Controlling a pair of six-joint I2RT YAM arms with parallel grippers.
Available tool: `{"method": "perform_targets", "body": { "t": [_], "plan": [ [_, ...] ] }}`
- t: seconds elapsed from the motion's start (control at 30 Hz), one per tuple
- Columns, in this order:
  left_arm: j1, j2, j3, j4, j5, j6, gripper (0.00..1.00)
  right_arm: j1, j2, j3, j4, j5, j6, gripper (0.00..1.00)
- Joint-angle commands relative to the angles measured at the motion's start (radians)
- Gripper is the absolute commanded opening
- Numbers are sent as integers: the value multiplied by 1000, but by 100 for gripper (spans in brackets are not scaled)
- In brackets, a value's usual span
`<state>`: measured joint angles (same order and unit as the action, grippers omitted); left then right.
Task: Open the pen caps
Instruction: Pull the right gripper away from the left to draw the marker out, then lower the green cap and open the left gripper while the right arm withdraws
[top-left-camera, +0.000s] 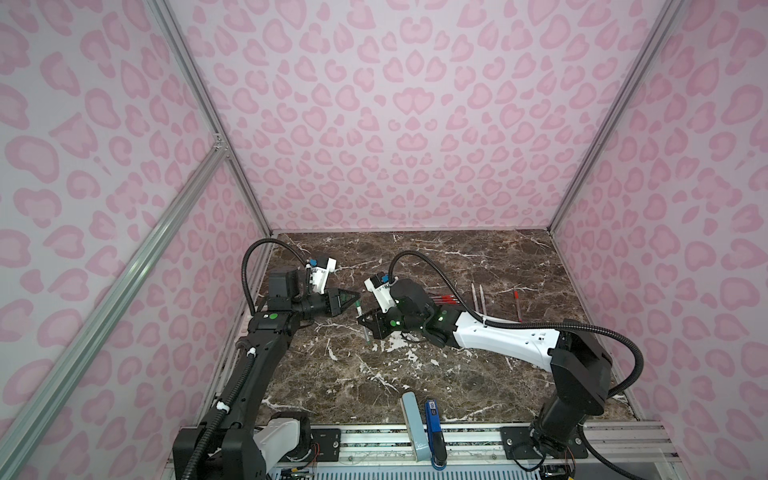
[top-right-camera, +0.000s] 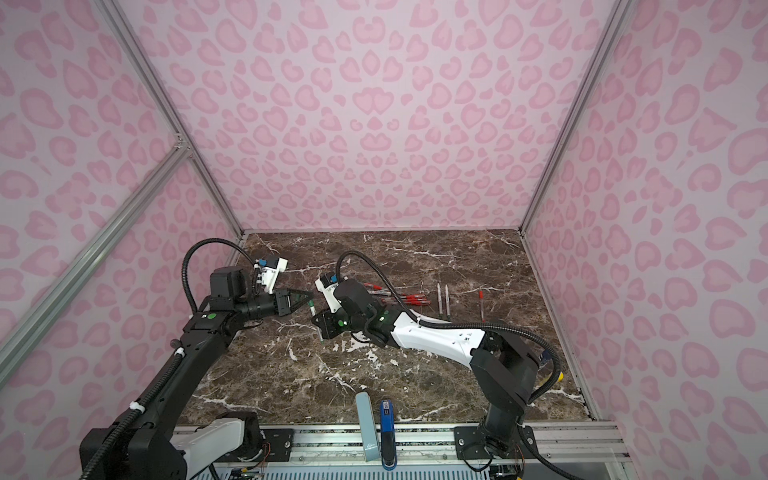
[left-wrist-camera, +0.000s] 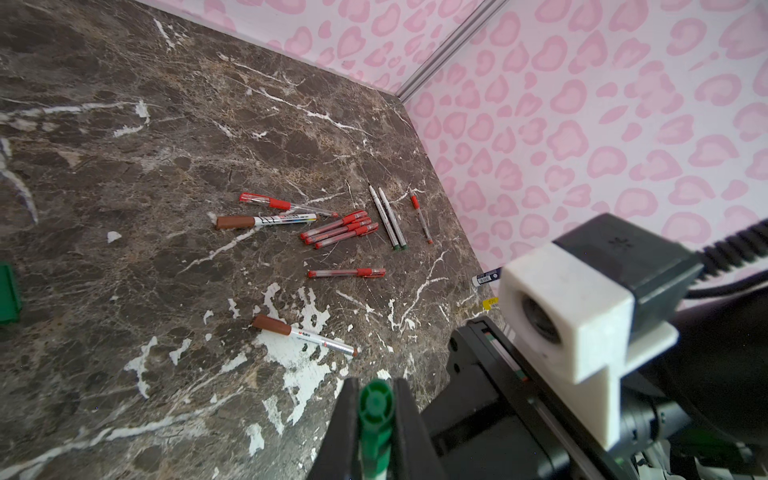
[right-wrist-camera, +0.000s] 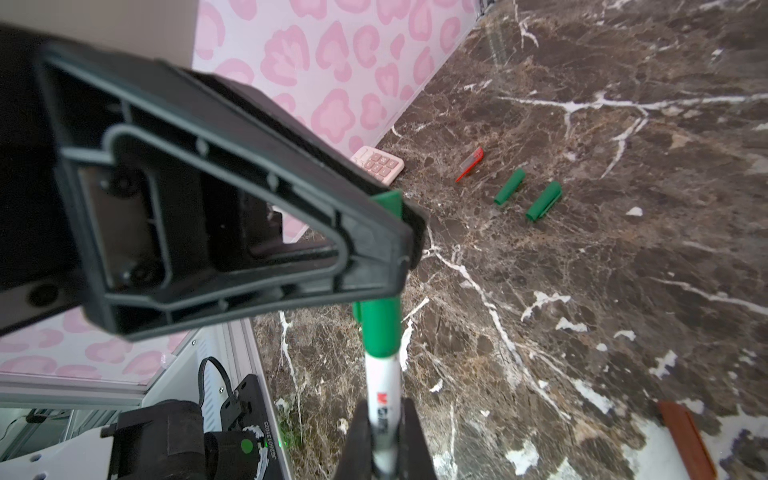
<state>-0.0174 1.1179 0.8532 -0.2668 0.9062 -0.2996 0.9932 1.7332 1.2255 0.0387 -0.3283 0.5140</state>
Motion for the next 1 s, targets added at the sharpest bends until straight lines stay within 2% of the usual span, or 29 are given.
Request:
{"method": "perform_targets", "body": {
  "t": [0.0, 0.17, 0.27, 0.37, 0.5, 0.67, 0.87, 0.97],
  "plan": [
    [13, 9, 49, 85, -33, -9, 3, 2, 20, -40, -110, 2, 11, 0],
    [18, 52, 173, -41, -106, 58, 4, 7, 2, -92, -89, 5, 22, 0],
    [19, 60, 152, -16, -164, 58, 3, -10, -20, -108, -92, 1, 19, 0],
    [12, 104, 168, -72, -204, 85, 3, -21, -75, -108, -122, 41, 8, 0],
    [-20, 165, 161, -87, -318, 129, 3, -54, -151, -164, -130, 55, 14, 0],
    [-39, 284, 222, -166, -438, 153, 3, -86, -281, -238, -187, 119, 14, 0],
    [-72, 460, 328, -259, -473, 188, 3, -136, -396, -285, -312, 156, -2, 0],
    [-96, 563, 377, -277, -538, 192, 3, -157, -437, -316, -335, 169, -12, 0]
  ]
}}
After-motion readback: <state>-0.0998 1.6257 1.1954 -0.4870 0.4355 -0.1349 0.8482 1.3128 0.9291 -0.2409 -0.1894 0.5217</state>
